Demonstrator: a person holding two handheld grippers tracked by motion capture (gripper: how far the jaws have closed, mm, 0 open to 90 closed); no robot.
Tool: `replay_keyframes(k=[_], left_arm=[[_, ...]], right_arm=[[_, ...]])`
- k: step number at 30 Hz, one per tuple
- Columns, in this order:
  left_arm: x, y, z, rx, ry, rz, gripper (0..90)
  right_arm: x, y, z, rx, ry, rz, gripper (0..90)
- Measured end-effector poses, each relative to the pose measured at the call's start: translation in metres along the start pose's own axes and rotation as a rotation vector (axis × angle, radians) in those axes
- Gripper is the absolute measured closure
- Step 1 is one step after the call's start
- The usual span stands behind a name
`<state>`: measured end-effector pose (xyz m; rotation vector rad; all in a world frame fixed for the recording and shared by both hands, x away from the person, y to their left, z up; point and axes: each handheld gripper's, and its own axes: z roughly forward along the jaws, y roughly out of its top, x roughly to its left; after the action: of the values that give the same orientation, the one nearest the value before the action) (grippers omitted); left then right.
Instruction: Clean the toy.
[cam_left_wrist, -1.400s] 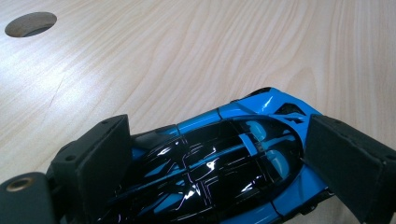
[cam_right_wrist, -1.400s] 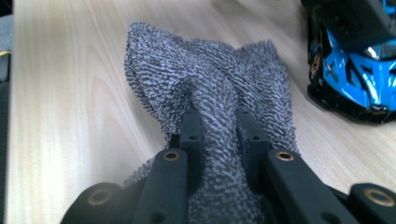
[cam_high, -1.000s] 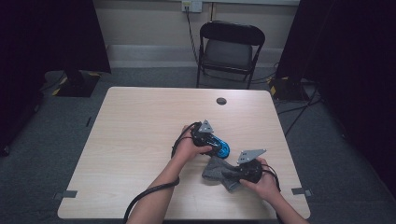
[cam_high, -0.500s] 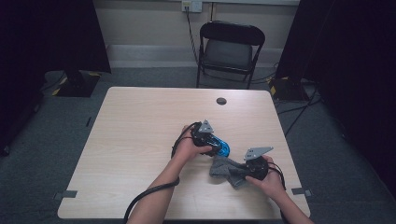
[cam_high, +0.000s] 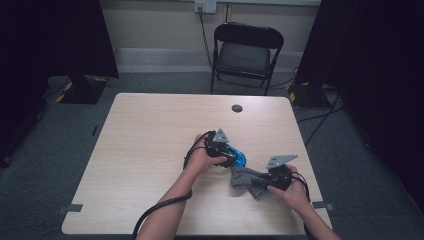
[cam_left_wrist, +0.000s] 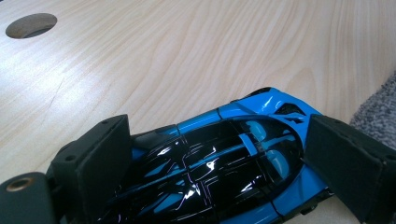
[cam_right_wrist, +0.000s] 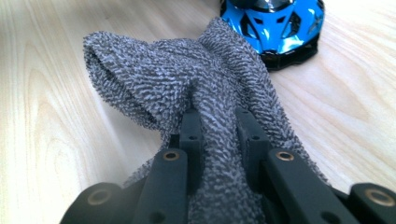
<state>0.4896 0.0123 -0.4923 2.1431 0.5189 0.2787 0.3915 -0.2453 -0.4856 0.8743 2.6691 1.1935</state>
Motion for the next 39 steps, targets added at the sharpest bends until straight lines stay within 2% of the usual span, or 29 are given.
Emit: replay_keyframes(k=[9, 19, 39], left_arm=[[0.000, 0.000, 0.000, 0.003, 0.001, -0.002, 7.6], [0.001, 0.000, 0.000, -0.001, 0.001, -0.001, 7.6], [0.001, 0.000, 0.000, -0.001, 0.001, -0.004, 7.6]], right_arm=[[-0.015, -0.005, -0.007, -0.006, -0.021, 0.048, 76.2], [-0.028, 0.000, -0.008, 0.020, -0.047, 0.060, 76.2], [-0.049, 0.003, -0.010, 0.014, -0.107, 0.110, 76.1]])
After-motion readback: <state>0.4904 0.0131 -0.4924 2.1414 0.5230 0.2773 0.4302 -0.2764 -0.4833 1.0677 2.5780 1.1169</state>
